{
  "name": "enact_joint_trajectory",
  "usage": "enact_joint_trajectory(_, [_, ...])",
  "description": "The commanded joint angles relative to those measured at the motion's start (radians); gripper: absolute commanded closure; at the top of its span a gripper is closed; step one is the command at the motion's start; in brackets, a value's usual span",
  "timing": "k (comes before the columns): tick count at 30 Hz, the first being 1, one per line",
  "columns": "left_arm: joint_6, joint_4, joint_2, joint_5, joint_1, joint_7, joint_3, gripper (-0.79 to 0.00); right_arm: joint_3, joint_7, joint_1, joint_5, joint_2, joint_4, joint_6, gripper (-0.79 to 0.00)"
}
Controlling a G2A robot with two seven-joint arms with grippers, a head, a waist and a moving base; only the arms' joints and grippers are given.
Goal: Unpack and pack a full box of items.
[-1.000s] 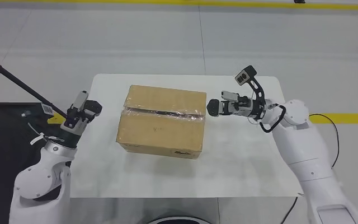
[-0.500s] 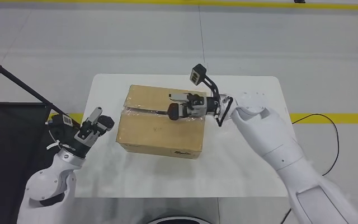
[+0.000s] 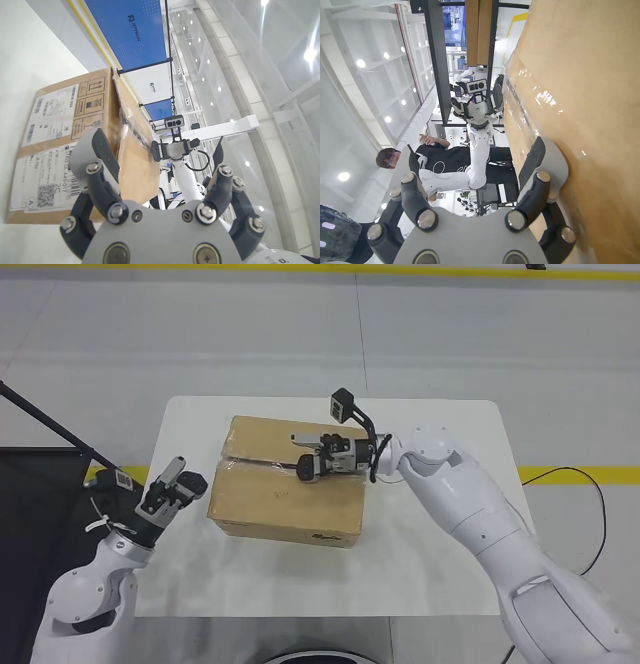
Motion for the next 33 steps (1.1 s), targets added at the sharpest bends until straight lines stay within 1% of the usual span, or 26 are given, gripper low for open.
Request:
enact_joint_trajectory(1, [0.003, -0.001, 0.001, 0.0, -0.002, 0.002, 0.004, -0.785, 0.009, 0.005, -0.003, -0.01, 0.002, 0.002, 0.003, -0.785])
enact_joint_trajectory(8, [0.001, -0.003, 0.006, 0.001, -0.005, 0.008, 0.017, -0.785, 0.057, 0.03, -0.03, -0.065, 0.026, -0.017, 0.037, -0.785])
enact_joint_trajectory(15, [0.0, -0.012, 0.011, -0.002, -0.008, 0.017, 0.017, -0.785, 0.128, 0.038, -0.084, -0.126, 0.064, -0.071, 0.079, -0.785])
enact_joint_trajectory(21, [0.004, -0.027, 0.016, -0.003, -0.012, 0.022, 0.01, -0.785, 0.223, 0.03, -0.156, -0.165, 0.108, -0.137, 0.104, -0.785])
enact_joint_trajectory(27, [0.01, -0.077, 0.022, -0.025, -0.03, 0.006, 0.009, -0.785, 0.315, 0.017, -0.24, -0.201, 0.147, -0.225, 0.137, -0.785])
enact_joint_trajectory(30, [0.022, -0.104, 0.024, -0.044, -0.047, -0.001, 0.019, -0.785, 0.356, 0.013, -0.28, -0.214, 0.163, -0.269, 0.15, -0.785])
enact_joint_trajectory(33, [0.047, -0.119, 0.025, -0.066, -0.07, -0.014, 0.051, -0.785, 0.392, 0.012, -0.315, -0.222, 0.177, -0.309, 0.161, -0.785])
